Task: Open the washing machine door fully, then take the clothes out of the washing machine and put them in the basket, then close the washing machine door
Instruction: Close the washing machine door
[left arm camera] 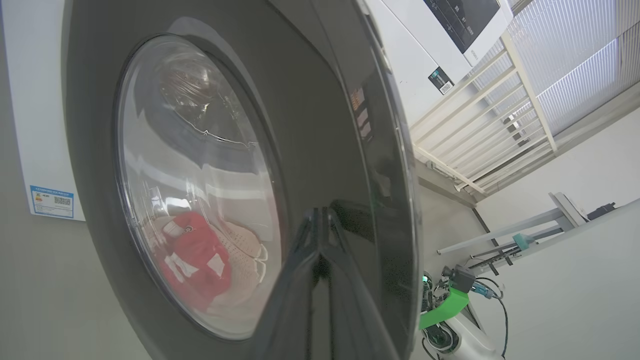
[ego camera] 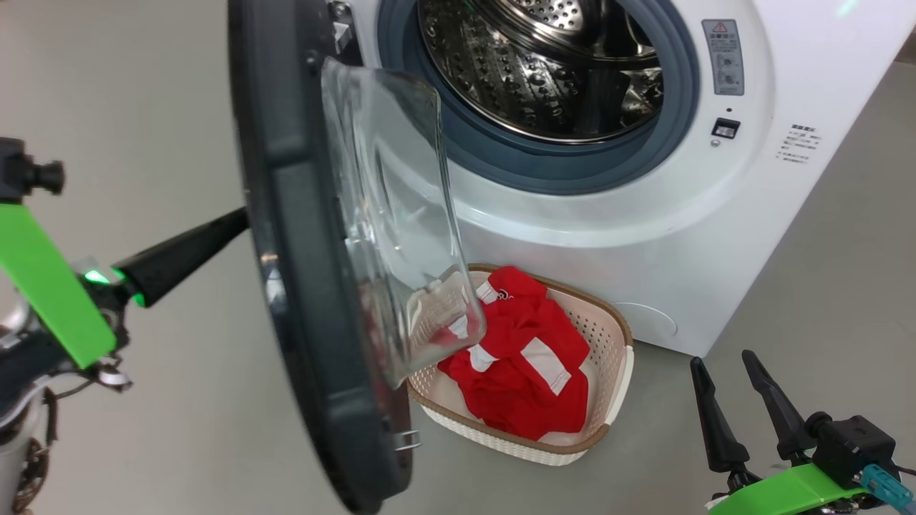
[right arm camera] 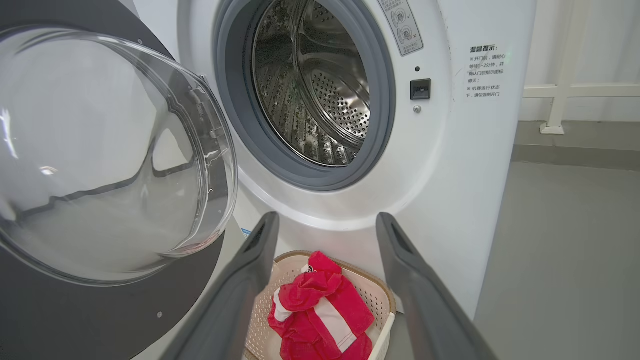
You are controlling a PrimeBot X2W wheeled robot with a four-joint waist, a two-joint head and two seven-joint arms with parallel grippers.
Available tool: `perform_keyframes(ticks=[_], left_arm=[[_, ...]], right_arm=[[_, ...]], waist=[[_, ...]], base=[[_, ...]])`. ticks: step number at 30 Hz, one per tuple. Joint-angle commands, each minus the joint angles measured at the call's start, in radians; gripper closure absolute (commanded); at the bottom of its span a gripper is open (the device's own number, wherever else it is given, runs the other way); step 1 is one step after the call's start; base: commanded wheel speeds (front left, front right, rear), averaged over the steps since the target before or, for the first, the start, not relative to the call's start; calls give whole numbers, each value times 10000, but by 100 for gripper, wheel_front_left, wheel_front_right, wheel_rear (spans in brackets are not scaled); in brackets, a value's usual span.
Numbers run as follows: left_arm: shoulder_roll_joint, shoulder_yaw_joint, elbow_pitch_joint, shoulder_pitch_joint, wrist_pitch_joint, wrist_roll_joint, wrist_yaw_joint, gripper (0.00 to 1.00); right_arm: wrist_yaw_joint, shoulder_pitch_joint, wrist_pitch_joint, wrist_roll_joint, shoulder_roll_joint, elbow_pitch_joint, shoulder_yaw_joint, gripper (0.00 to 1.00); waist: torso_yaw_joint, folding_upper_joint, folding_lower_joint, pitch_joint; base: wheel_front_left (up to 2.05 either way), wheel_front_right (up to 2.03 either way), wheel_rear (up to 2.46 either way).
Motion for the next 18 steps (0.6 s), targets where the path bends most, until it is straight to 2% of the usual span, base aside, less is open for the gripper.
perform_keyframes(ticks=[1, 9, 18], left_arm=[[261, 242, -466, -222, -109, 81, -79, 100], [-3, -115, -593, -492, -705, 254, -79, 100], [-26, 150, -84, 207, -1890, 227, -79, 100]], right_arm=[[75, -26, -65, -77, -74, -285, 217, 0], [75, -63, -65, -79, -35, -289, 207, 0], [75, -7, -65, -111, 6, -256, 156, 0]], waist=[[-104, -1, 0, 18], [-344, -1, 0, 110], [-220, -1, 0, -16]], base=[[0, 0, 0], [0, 0, 0], [0, 0, 0]])
